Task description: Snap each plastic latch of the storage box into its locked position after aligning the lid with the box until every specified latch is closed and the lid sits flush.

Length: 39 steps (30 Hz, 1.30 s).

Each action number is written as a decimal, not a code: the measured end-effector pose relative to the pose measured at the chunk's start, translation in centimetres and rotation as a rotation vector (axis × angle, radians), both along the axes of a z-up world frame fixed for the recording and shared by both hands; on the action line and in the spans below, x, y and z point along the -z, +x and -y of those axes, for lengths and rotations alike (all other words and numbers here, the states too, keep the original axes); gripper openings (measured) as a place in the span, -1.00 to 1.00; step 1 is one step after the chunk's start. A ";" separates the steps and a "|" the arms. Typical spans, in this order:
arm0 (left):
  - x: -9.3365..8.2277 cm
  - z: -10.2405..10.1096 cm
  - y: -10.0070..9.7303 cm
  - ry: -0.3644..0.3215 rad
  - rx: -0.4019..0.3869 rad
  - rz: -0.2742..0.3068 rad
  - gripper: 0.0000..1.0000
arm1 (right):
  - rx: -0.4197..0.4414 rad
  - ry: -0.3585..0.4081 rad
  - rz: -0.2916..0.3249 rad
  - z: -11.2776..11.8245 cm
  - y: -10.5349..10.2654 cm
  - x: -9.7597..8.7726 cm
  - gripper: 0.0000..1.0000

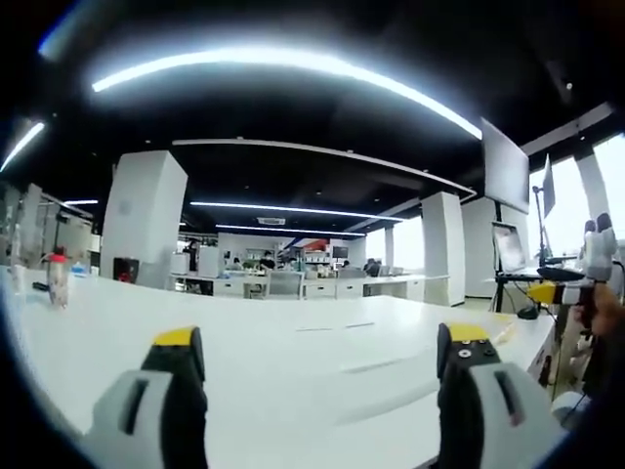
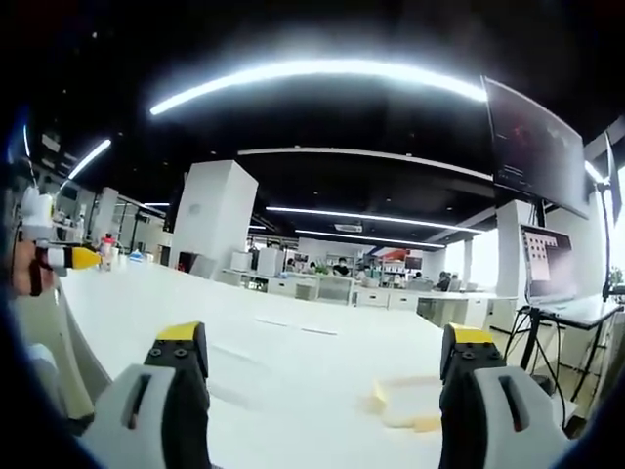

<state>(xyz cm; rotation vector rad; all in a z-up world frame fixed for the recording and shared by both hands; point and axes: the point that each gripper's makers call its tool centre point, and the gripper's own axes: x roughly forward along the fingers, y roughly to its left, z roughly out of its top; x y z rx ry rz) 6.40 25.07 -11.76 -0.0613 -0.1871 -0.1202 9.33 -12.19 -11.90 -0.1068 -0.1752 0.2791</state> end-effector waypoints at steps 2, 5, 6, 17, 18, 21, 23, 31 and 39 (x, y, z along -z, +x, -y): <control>0.0 0.4 0.3 0.005 0.010 0.004 0.97 | -0.004 0.007 0.000 0.0 0.2 -0.1 1.00; 0.5 0.8 0.9 0.009 0.018 -0.002 0.97 | 0.009 0.006 0.005 0.3 0.4 -0.2 1.00; 0.6 0.8 1.1 0.012 0.016 -0.006 0.96 | 0.010 0.005 0.006 0.3 0.5 -0.1 1.00; 0.8 0.8 1.8 0.124 -0.020 -0.028 0.97 | 0.000 0.038 -0.013 1.3 0.6 1.2 1.00; 1.0 1.0 2.0 0.122 -0.010 -0.034 0.97 | 0.003 0.038 -0.012 1.5 0.6 1.2 1.00; 1.0 2.0 2.6 0.112 0.025 -0.045 0.97 | 0.014 0.028 -0.017 1.8 0.7 1.3 1.00; 1.0 2.6 2.9 0.114 0.039 -0.050 0.97 | 0.012 0.029 -0.023 1.9 0.7 1.4 1.00; 1.2 4.0 4.3 0.083 0.083 -0.074 0.93 | 0.023 0.027 -0.011 2.5 0.7 0.9 1.00; 1.3 4.8 5.7 0.065 0.120 -0.087 0.94 | 0.031 0.017 0.001 2.9 0.7 0.4 1.00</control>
